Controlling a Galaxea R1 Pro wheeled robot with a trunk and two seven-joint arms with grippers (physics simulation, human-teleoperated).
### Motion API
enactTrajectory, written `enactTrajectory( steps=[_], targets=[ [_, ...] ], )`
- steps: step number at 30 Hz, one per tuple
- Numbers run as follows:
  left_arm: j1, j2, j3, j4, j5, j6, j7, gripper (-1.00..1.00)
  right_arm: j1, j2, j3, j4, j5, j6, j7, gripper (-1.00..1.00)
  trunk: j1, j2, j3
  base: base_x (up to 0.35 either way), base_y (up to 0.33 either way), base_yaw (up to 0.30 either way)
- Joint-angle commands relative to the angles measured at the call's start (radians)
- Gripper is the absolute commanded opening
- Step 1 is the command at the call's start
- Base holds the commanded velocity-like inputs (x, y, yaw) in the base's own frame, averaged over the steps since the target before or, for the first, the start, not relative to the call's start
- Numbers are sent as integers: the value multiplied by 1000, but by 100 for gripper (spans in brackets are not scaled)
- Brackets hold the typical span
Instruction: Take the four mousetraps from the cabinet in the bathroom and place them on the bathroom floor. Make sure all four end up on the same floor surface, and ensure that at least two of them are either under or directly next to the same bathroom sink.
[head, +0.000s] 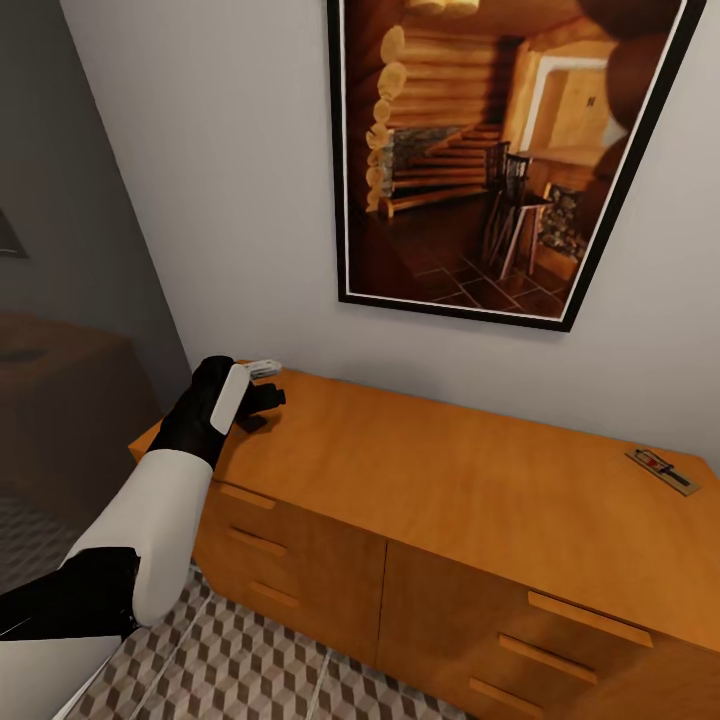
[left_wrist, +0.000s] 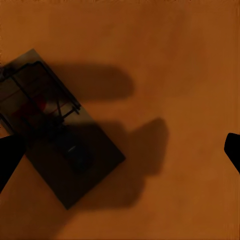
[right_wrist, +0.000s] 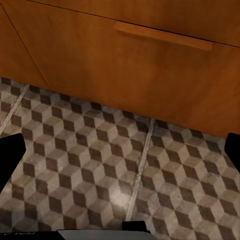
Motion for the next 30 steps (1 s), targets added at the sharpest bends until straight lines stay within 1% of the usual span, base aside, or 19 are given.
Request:
enactTrajectory(
  steps=[1, 8, 11, 12, 16, 19, 20, 24, 30],
  targets=[
    [-1, -1, 3, -1, 10, 0, 9, 100, -1, 0, 9, 0, -9, -2, -3, 100, 0, -1, -1, 0, 0, 0],
    [-1, -2, 4, -1, 10, -19, 22, 100, -1, 0, 9, 0, -9, -2, -3, 100, 0, -1, -1, 0, 0, 0],
    [-1, -3, 5, -1, 10, -21, 45, 100, -1, 0, 9, 0, -9, -2, -3, 100, 0, -1, -1, 0, 0, 0],
    [-1, -4, 5, -1, 10, -22, 64, 100, -1, 0, 9, 0, -9, -2, -3, 100, 0, -1, -1, 0, 0, 0],
    [-1, -6, 9, -2, 10, -24, 104, 100, -1, 0, 9, 0, -9, -2, -3, 100, 0, -1, -1, 0, 0, 0],
    [-1, -7, 24, -3, 11, -26, 124, 100, -1, 0, 9, 1, -9, -2, -3, 100, 0, -1, -1, 0, 0, 0],
    [-1, -8, 40, -3, 11, -32, 132, 100, -1, 0, 9, 1, -9, -2, -3, 100, 0, -1, -1, 0, 0, 0],
    [-1, -12, 70, -3, 11, -56, 141, 100, -1, 0, 9, 1, -9, -2, -2, 100, 0, -1, -1, 0, 0, 0],
    [-1, -16, 92, -2, 10, -84, 146, 100, -1, 0, 9, 0, -9, -2, -2, 100, 0, -1, -1, 0, 0, 0]
  ],
)
